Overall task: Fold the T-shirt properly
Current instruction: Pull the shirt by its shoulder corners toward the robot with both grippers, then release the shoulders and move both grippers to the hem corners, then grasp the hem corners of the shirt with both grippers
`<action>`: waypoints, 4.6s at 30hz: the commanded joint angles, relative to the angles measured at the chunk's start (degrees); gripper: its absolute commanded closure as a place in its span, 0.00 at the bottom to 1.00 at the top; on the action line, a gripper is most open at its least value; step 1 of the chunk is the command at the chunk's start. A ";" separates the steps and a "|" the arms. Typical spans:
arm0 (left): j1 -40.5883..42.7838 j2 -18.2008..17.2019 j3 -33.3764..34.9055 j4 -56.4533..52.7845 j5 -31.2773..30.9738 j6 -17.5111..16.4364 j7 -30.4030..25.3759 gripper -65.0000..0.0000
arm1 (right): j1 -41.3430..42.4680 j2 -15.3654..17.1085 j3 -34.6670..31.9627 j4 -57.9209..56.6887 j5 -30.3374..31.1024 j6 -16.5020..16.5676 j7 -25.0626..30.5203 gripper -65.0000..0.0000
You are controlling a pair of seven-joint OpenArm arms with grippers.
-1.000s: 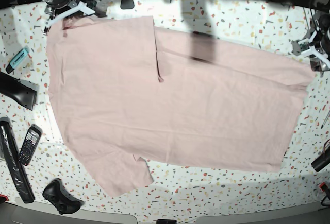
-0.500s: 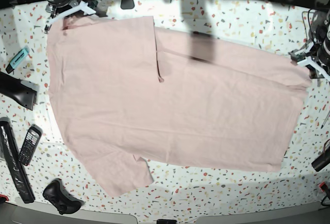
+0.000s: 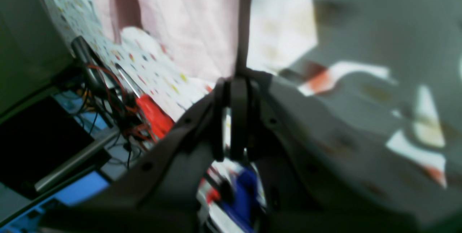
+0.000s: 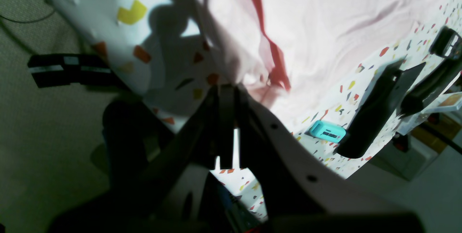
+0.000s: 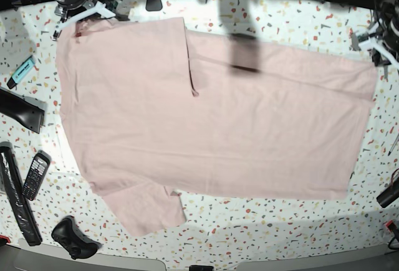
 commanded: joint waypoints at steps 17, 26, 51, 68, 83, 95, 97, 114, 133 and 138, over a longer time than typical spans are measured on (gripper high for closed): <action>19.10 -2.99 -0.24 9.14 6.58 9.31 7.58 1.00 | -0.87 6.43 0.42 1.01 -0.72 -0.39 0.02 1.00; 21.66 -3.67 -0.24 9.88 6.40 9.27 8.35 1.00 | -3.56 6.99 0.42 1.11 -0.76 -0.26 -0.46 1.00; 24.83 -7.85 -0.35 23.80 6.60 11.13 26.86 0.54 | -4.79 9.16 1.20 14.51 2.05 1.18 -8.44 0.74; 7.50 2.12 -31.50 24.06 -34.75 2.01 7.21 0.55 | 10.12 -4.22 23.91 7.98 32.61 -7.43 8.04 0.74; -26.25 17.49 -31.43 -6.71 -49.31 -12.31 5.70 0.55 | 42.14 -24.68 23.61 -16.85 47.71 4.92 9.25 0.74; -55.15 22.47 -31.43 -48.37 -51.06 -21.24 1.07 0.55 | 69.22 -30.62 14.84 -46.97 47.54 5.01 -2.08 0.74; -58.58 22.71 -31.36 -54.10 -50.51 -22.47 -0.57 0.55 | 72.74 -31.39 14.23 -51.25 47.52 5.29 -2.97 0.74; -64.28 26.14 -31.34 -68.46 -45.00 -25.64 -8.24 0.55 | 78.99 -32.63 14.32 -58.88 47.08 10.29 -6.80 0.74; -64.26 28.35 -31.34 -68.48 -41.59 -27.67 -5.55 0.55 | 79.06 -30.73 14.32 -58.86 47.12 11.52 -6.60 0.74; -64.26 29.92 -31.34 -68.48 -41.59 -27.65 -5.60 0.60 | 79.32 -30.73 14.32 -58.86 47.10 11.76 -6.62 0.74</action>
